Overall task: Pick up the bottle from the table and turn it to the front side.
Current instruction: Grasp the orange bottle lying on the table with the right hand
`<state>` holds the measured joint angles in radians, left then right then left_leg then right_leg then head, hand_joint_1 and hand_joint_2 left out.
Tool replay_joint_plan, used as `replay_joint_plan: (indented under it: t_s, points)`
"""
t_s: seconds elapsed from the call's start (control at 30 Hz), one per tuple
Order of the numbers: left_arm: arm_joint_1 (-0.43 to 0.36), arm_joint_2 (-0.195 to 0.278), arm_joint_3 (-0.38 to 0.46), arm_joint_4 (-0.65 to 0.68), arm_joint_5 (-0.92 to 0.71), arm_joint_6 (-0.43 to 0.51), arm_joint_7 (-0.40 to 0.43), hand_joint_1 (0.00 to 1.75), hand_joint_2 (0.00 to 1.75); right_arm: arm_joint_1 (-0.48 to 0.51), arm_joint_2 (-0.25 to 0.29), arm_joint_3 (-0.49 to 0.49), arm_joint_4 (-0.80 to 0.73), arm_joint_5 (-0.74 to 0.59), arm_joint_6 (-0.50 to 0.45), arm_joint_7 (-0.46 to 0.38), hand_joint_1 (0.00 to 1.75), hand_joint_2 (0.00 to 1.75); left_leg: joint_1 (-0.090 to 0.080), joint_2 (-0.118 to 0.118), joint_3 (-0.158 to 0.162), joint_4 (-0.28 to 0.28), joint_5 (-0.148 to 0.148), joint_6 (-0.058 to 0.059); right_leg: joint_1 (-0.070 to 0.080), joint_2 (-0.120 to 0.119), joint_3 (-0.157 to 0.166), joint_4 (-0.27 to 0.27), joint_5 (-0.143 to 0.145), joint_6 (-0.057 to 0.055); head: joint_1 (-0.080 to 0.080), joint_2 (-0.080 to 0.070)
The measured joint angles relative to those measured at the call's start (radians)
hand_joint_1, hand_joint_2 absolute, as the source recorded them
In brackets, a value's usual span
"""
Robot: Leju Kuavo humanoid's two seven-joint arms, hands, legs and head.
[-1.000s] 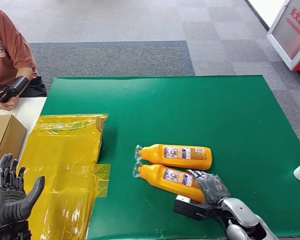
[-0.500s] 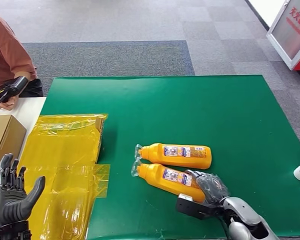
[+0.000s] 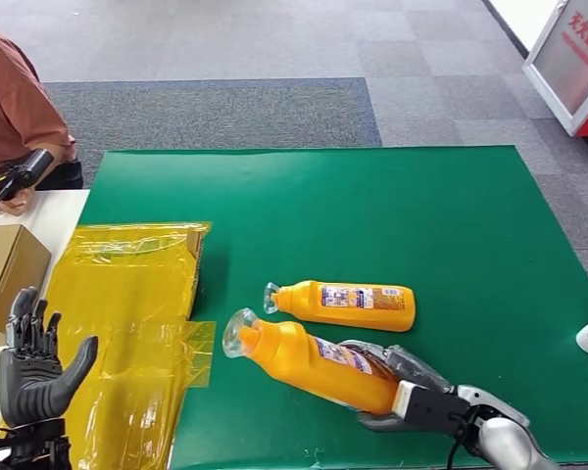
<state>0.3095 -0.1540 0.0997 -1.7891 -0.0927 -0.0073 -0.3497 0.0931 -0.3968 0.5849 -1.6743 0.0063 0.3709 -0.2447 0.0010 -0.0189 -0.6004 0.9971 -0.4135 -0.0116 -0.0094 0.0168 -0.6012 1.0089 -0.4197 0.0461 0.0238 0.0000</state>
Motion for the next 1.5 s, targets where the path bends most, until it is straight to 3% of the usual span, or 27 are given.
replay_joint_plan:
  t_s: [0.2, 0.37, 0.53, 0.77, 1.17, 1.5]
  points:
    - [-0.011, 0.014, -0.026, 0.005, 0.002, 0.006, 0.001, 0.00, 1.75, -0.051, 0.075, -0.080, -0.007, -0.087, 0.044, -0.023, 1.75, 1.75, 0.000, 0.000, 0.000, 0.000, 0.001, -0.001, 0.000, 0.000, 0.000, 0.000, 0.000, 0.000, 0.000, 0.000]
    - [-0.014, 0.016, -0.061, 0.005, 0.003, 0.005, 0.011, 0.00, 1.75, -0.075, 0.169, -0.137, -0.004, -0.082, -0.011, -0.010, 1.75, 1.75, 0.001, 0.000, 0.000, 0.000, 0.001, -0.001, 0.000, 0.000, -0.001, 0.000, 0.000, 0.000, 0.000, 0.000]
    - [-0.020, 0.019, -0.090, 0.005, 0.010, -0.002, 0.014, 0.00, 1.75, -0.090, 0.229, -0.166, 0.002, -0.054, -0.052, -0.008, 1.75, 1.75, 0.001, 0.000, -0.001, 0.000, 0.001, -0.001, 0.000, 0.000, -0.001, 0.000, 0.000, 0.000, 0.000, 0.000]
    - [-0.082, 0.023, -0.178, 0.008, 0.051, -0.001, 0.032, 0.00, 1.75, -0.174, 0.330, -0.190, 0.070, 0.053, -0.155, 0.018, 1.75, 1.75, 0.001, 0.000, -0.001, 0.000, 0.003, -0.002, 0.000, 0.000, -0.001, 0.001, 0.002, 0.000, 0.000, 0.000]
    - [-0.115, 0.037, -0.239, 0.019, 0.065, -0.007, 0.035, 0.00, 1.75, -0.217, 0.388, -0.193, 0.132, 0.076, -0.166, 0.019, 1.75, 1.75, 0.001, 0.000, -0.003, 0.000, 0.003, -0.002, 0.000, 0.000, -0.003, 0.001, 0.002, 0.000, 0.000, 0.000]
    - [-0.261, 0.037, -0.365, 0.061, 0.217, -0.100, 0.095, 0.00, 1.75, -0.305, 0.465, -0.187, 0.257, 0.213, -0.247, -0.012, 1.75, 1.75, 0.001, 0.000, -0.004, 0.000, 0.007, -0.002, 0.001, 0.000, -0.004, 0.001, 0.005, -0.001, 0.000, 0.000]
